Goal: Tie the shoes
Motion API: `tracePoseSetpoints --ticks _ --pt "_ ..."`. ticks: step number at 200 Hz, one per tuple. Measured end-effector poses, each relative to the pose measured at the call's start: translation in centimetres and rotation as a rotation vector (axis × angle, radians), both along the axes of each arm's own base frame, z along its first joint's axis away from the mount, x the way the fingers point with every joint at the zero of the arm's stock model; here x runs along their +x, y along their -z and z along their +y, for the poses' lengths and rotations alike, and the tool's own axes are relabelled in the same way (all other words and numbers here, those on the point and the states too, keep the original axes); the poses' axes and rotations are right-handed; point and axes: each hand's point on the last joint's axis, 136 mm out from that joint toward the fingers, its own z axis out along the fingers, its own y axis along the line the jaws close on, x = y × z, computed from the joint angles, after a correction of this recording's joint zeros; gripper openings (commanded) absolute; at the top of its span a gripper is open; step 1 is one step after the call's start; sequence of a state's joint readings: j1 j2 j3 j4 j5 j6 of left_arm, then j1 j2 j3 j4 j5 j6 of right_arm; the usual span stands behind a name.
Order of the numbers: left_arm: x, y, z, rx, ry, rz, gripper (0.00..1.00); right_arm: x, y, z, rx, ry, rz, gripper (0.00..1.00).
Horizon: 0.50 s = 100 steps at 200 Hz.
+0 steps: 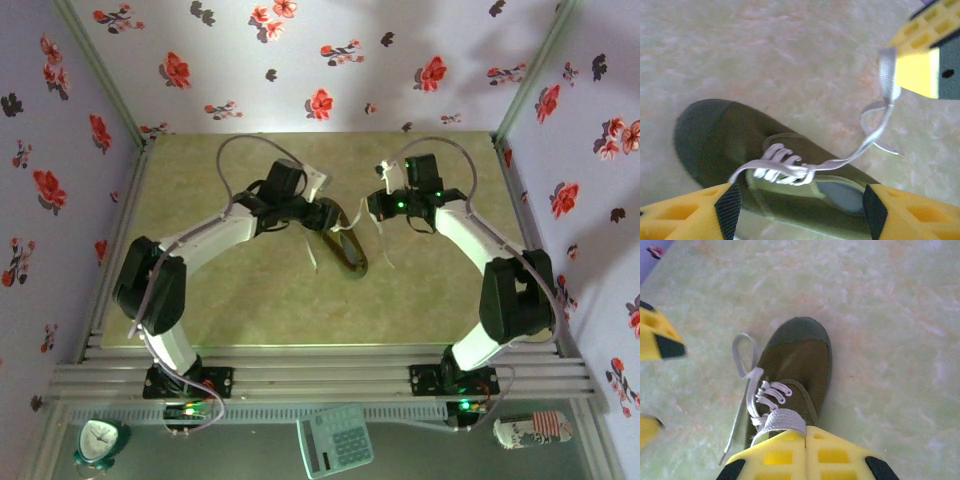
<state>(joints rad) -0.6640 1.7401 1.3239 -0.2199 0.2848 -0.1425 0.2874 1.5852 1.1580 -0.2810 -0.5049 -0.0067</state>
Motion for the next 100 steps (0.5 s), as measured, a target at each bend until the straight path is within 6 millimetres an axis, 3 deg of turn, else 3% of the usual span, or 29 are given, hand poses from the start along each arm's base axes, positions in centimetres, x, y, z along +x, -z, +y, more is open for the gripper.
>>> tracePoseSetpoints --ticks 35,100 --pt "-0.6 0.1 -1.9 -0.008 0.049 -0.001 0.7 -0.1 -1.1 0.8 0.057 -0.015 0.015 0.0" --pt "1.3 0.4 -3.7 -0.023 0.055 -0.014 0.64 0.5 -2.7 1.6 0.121 -0.015 0.018 0.0"
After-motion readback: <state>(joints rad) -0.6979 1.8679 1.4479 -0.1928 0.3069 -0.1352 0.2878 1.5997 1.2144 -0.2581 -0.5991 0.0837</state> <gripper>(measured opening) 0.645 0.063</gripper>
